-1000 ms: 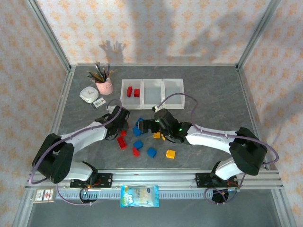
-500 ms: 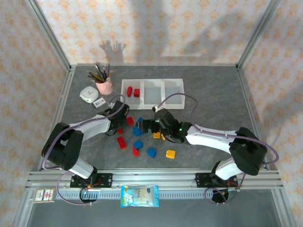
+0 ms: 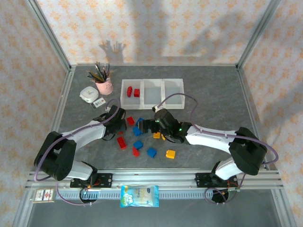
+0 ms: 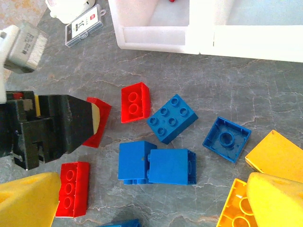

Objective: Sort the legos into containers by color
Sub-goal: Place the legos at the middle-left of the table, then pick up the lego from the middle-left of the table.

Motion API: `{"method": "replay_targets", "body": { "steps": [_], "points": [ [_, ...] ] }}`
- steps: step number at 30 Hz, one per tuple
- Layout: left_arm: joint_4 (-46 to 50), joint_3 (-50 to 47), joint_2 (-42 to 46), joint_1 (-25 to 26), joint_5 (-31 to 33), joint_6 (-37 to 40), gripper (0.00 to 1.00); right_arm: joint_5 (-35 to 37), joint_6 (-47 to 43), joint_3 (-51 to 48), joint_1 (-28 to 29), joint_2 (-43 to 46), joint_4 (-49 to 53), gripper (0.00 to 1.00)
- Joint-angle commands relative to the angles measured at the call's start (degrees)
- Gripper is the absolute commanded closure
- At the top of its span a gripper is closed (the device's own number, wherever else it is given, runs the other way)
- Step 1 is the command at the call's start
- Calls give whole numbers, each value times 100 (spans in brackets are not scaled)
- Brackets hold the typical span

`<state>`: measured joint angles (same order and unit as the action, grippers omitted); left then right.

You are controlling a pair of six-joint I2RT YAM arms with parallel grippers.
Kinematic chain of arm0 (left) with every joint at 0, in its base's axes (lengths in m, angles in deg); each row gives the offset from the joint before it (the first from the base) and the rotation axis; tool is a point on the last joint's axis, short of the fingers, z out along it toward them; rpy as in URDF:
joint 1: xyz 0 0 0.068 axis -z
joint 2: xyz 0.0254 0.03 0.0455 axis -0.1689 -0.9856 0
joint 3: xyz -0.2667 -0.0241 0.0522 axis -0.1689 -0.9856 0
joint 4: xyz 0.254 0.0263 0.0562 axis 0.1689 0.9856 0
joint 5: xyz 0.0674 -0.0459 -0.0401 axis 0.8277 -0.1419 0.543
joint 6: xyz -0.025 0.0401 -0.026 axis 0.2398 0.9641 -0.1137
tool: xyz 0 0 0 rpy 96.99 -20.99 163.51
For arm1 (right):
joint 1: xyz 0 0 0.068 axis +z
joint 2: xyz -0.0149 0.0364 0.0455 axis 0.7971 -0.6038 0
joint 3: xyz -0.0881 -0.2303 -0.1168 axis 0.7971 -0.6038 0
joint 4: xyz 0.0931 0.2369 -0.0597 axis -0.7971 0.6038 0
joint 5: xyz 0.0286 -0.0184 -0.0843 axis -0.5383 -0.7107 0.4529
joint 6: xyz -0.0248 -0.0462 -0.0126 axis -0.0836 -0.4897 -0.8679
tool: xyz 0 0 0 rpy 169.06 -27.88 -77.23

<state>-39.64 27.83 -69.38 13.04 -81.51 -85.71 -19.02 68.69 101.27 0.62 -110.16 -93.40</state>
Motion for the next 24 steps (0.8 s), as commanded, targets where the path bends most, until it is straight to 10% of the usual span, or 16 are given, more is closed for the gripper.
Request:
{"method": "replay_targets", "body": {
  "steps": [1,12,24],
  "points": [
    [-227,-83,-185,-8,-108,-70,52,107,51,80,-29,-27,-91,0],
    [34,170,-109,-9,188,13,75,89,28,109,-60,83,-57,0],
    [578,2183,-509,-9,762,627,76,20,75,408,-744,330,132,0]
  ]
}}
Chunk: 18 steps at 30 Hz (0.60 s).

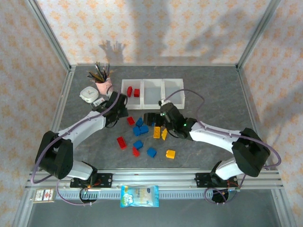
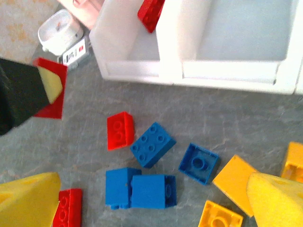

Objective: Sort the legos into containers by color
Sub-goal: Pick up the lego from the middle-left of the table, then place the lego in the container.

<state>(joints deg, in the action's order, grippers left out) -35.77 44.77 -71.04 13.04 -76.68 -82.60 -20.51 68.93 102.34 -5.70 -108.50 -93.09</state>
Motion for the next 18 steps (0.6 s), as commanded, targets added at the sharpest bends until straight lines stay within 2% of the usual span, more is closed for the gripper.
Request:
{"method": "replay_targets", "body": {
  "steps": [1,11,15,18],
  "points": [
    [179,720,-534,-9,266,396,76,205,31,351,-156,180,130,0],
    [660,2831,-2479,-40,244,788,76,239,-84,463,-426,270,71,0],
    [795,3181,-3039,-46,339,751,75,227,-134,517,-428,208,73,0],
    [781,3251,-3151,-45,358,757,70,261,-145,517,-438,207,46,0]
  ]
}}
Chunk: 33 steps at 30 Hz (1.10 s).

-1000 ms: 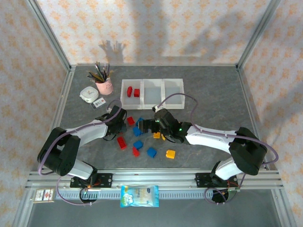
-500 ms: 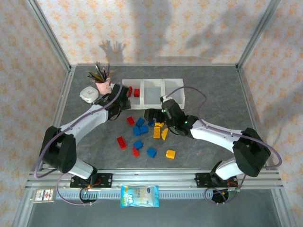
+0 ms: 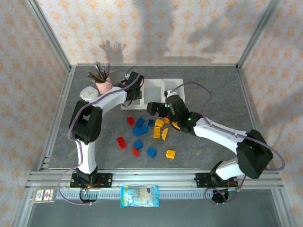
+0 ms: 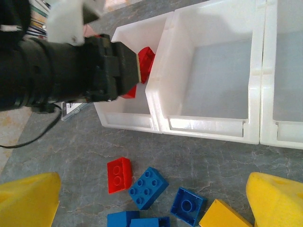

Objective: Sort the legos into containers by color
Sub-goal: Place the lego in the container, then pick up the lego from the center of the table.

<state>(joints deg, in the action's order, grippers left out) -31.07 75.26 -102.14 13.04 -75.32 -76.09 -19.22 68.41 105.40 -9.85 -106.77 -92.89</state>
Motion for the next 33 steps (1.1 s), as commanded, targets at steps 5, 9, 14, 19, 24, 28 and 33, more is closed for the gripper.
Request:
{"method": "replay_targets", "body": {
  "steps": [5,9,14,19,24,28,33],
  "points": [
    [393,208,-93,-53,166,124,62,106,-161,268,-21,51,49,0],
    [440,124,77,-54,240,147,55,132,-249,315,-20,101,111,0],
    [382,-157,678,-45,91,45,54,132,-340,389,-20,195,260,0],
    [187,-835,1475,8,-109,-147,52,-81,-339,248,-23,143,303,0],
    [29,-1793,2269,193,39,-551,50,-314,-335,193,34,-22,451,0],
    [88,-2362,2666,411,216,-920,48,-258,-321,111,243,-109,465,0],
    [-115,-3166,3128,696,181,-1570,45,-247,-203,-118,467,-239,262,0]
  ]
}}
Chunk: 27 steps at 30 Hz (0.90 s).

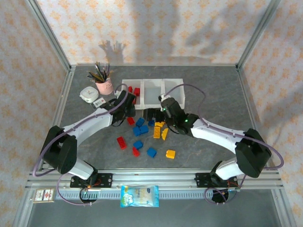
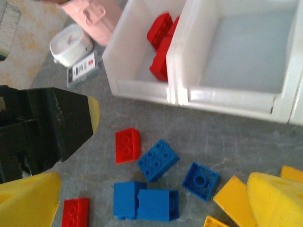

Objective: Sort the legos into containers by color
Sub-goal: Pick up the lego from the center of the table.

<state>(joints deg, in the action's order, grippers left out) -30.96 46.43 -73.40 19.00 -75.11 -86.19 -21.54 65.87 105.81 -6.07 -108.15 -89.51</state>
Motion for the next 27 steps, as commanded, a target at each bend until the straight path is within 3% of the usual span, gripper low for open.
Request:
{"method": "replay_targets", "body": {
  "steps": [1,6,15,27],
  "points": [
    [-169,-411,278,113,157,-645,44,-46,88,-208,110,-129,-134,0],
    [-634,-938,274,144,-33,-1079,42,88,73,-323,120,-214,-181,0],
    [-1344,-1014,-213,156,-175,-1418,36,267,-32,-330,119,-240,-164,0],
    [-1617,-875,-998,137,-58,-1509,41,315,-48,-349,119,-245,-190,0]
  ]
}}
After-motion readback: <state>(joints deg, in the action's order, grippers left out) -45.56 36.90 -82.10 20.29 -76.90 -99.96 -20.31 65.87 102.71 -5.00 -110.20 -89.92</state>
